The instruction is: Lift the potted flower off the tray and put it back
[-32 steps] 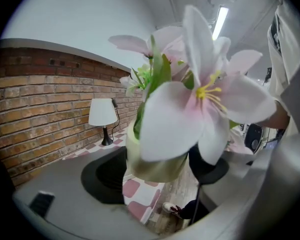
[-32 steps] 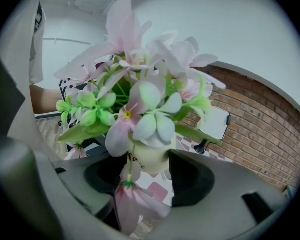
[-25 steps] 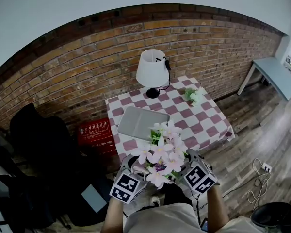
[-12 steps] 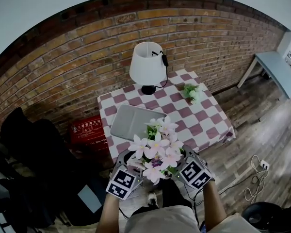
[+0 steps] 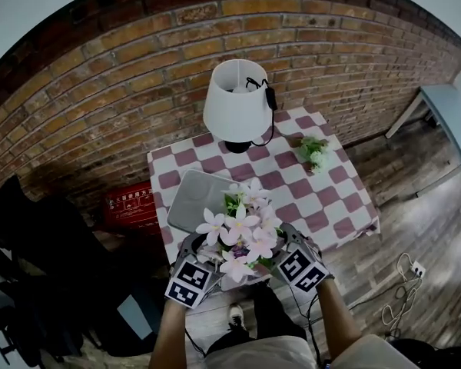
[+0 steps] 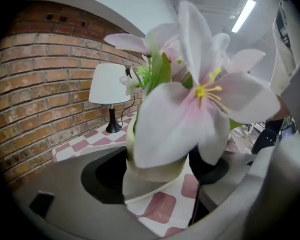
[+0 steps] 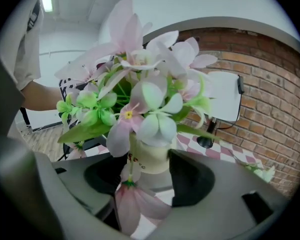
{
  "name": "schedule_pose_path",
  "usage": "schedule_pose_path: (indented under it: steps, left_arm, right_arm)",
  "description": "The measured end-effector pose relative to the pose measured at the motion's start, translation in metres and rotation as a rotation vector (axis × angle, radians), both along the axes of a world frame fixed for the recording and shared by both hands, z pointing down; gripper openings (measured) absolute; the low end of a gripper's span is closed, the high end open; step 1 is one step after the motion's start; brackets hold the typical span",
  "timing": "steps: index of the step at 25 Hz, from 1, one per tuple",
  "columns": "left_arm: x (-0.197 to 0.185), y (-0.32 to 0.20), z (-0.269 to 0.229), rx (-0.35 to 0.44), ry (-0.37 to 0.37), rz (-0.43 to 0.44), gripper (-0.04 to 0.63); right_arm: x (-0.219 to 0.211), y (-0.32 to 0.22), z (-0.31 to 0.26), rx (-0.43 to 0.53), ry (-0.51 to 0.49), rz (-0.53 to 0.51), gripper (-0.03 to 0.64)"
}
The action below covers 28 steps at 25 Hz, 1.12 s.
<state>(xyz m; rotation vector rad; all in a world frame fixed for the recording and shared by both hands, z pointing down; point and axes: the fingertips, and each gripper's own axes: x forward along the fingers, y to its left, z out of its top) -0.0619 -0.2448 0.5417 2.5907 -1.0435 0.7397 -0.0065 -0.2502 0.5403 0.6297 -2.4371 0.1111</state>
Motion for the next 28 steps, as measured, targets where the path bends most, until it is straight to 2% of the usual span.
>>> schedule_pose_path:
  steps: [16,22,28]
  left_arm:
    - [-0.013,-0.087,0.097,-0.148,-0.054,-0.059,0.414]
    - [-0.015,-0.106,0.117,-0.173,-0.057,-0.075,0.414]
    - [-0.013,-0.118,0.120,-0.159,-0.065,-0.072,0.414]
  right_arm:
    - [-0.015,-0.092,0.091,-0.045,0.090,-0.076,0.284]
    - [-0.018,-0.113,0.109,-0.033,0.135,-0.101,0.284]
    - [-0.015,-0.123,0.118,-0.072,0.110,-0.087,0.284]
